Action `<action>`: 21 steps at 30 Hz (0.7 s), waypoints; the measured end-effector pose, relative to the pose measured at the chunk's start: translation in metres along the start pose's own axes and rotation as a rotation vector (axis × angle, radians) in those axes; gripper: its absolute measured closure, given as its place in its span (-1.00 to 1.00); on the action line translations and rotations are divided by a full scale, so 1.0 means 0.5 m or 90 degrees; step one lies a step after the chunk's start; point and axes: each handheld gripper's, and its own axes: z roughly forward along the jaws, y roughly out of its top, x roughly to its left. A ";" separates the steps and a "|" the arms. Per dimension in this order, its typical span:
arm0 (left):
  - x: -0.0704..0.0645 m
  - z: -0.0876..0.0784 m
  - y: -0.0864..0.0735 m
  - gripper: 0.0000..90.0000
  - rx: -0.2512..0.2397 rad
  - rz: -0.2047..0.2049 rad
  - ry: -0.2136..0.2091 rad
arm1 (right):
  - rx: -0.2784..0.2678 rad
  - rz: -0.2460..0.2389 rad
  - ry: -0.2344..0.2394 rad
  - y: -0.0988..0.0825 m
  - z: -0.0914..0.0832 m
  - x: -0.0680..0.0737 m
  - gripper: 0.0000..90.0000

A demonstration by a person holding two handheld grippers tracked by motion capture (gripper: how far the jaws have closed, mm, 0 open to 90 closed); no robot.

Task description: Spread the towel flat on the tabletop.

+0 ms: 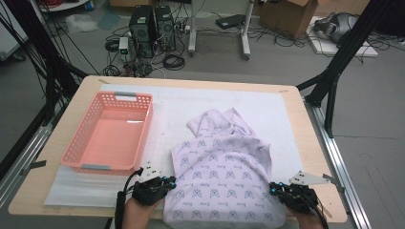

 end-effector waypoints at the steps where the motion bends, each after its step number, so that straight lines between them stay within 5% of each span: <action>1: -0.002 -0.005 -0.001 0.91 -0.004 -0.001 -0.004 | -0.001 -0.004 0.002 -0.003 -0.004 0.002 0.89; 6: -0.013 -0.014 -0.003 0.83 -0.022 0.002 -0.010 | 0.004 0.005 0.020 -0.010 -0.018 0.011 0.87; 9: -0.010 -0.008 0.001 0.25 -0.040 -0.016 -0.010 | -0.005 0.008 0.009 -0.005 -0.015 0.014 0.52; 11: -0.004 -0.003 0.004 0.07 -0.045 -0.025 0.003 | -0.013 0.024 -0.004 -0.002 -0.013 0.013 0.35; 17: 0.010 0.021 0.014 0.01 -0.029 -0.043 0.007 | -0.024 0.021 -0.035 0.010 0.003 0.009 0.18; 21: 0.002 0.030 0.015 0.13 -0.009 -0.018 0.011 | -0.004 -0.007 -0.045 0.017 0.027 0.016 0.30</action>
